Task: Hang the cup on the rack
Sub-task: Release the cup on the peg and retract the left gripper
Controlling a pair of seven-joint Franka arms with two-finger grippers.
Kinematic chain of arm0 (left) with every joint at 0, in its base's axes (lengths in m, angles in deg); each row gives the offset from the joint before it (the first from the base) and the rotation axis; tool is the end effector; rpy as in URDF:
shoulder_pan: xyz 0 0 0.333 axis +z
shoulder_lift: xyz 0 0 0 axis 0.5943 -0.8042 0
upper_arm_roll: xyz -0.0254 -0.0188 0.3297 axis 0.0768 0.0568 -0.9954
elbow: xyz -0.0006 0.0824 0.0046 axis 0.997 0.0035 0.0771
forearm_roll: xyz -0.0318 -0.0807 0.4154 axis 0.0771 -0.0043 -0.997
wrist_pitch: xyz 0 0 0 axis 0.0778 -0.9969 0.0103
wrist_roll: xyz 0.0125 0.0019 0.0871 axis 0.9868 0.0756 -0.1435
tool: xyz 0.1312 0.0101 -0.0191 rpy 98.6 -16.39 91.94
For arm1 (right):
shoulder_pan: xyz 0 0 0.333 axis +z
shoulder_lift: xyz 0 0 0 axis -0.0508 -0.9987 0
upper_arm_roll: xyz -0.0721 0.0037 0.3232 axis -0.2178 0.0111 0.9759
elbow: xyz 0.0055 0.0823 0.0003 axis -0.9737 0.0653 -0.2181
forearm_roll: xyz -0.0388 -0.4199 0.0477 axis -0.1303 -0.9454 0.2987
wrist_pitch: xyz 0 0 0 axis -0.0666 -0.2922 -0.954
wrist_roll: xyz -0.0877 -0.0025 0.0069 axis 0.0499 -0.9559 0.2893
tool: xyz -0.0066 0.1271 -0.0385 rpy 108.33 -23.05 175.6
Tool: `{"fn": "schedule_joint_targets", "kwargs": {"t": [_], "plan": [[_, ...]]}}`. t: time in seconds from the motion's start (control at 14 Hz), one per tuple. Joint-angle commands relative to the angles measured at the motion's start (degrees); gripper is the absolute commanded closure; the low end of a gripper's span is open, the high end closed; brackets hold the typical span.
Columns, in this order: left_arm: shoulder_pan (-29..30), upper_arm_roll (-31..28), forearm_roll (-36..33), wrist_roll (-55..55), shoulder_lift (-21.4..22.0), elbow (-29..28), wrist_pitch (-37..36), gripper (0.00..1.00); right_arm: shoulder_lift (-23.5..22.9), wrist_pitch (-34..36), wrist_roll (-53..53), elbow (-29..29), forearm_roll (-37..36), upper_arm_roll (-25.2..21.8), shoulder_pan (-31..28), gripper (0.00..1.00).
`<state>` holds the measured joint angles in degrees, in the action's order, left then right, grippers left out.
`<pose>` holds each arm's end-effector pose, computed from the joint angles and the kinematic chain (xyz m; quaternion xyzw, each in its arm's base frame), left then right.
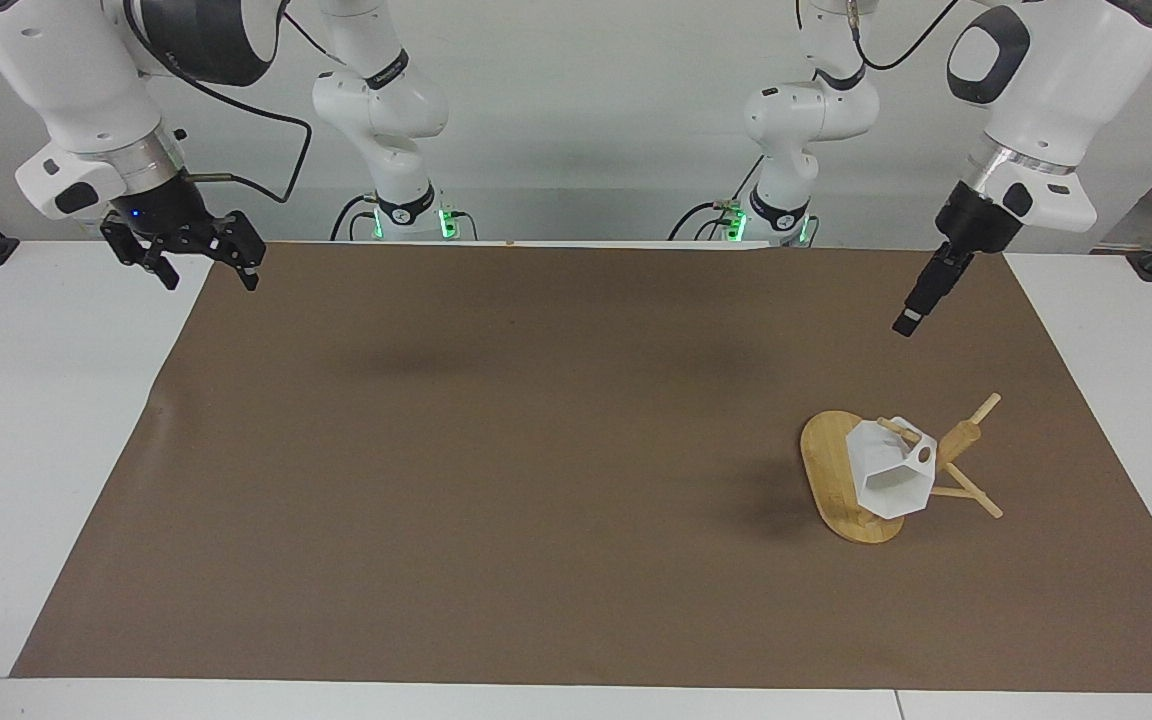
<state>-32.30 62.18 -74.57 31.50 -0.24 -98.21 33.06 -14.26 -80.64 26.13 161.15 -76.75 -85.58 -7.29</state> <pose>0.5897 -0.0642 0.5985 0.9299 0.3361 0.0773 0.1275 0.5934 -0.0735 0.6054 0.9999 0.0001 0.0002 0.0119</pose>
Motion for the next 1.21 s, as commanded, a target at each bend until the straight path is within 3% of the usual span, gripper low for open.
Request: {"fn": "schedule_joint_targets", "kwargs": {"t": [0.0,0.29,0.5,0.86,1.14], "plan": [[-0.2,0.03,-3.82,9.83,-2.34,3.8,-1.79,0.0,1.22,-0.22,-0.7,1.27,0.4,0.35,-0.87,0.0],[-0.47,-0.32,-7.44,29.0,-1.82,5.03,-4.93,0.0,1.22,-0.14,-0.61,1.27,0.4,0.35,-0.79,0.0],[-3.18,-3.38,-10.32,40.7,-2.25,8.7,-12.65,0.0,1.22,-0.22,-0.7,1.27,0.4,0.35,-0.79,0.0],[-9.42,-6.64,-14.64,46.18,-3.22,13.64,-23.22,0.0,1.22,-0.22,-0.88,1.27,0.4,0.35,-0.79,0.0],[-9.7,-7.7,-13.07,46.18,-4.63,15.93,-28.67,0.0,1.22,0.3,-0.79,1.27,0.4,0.35,-0.79,0.0]]}}
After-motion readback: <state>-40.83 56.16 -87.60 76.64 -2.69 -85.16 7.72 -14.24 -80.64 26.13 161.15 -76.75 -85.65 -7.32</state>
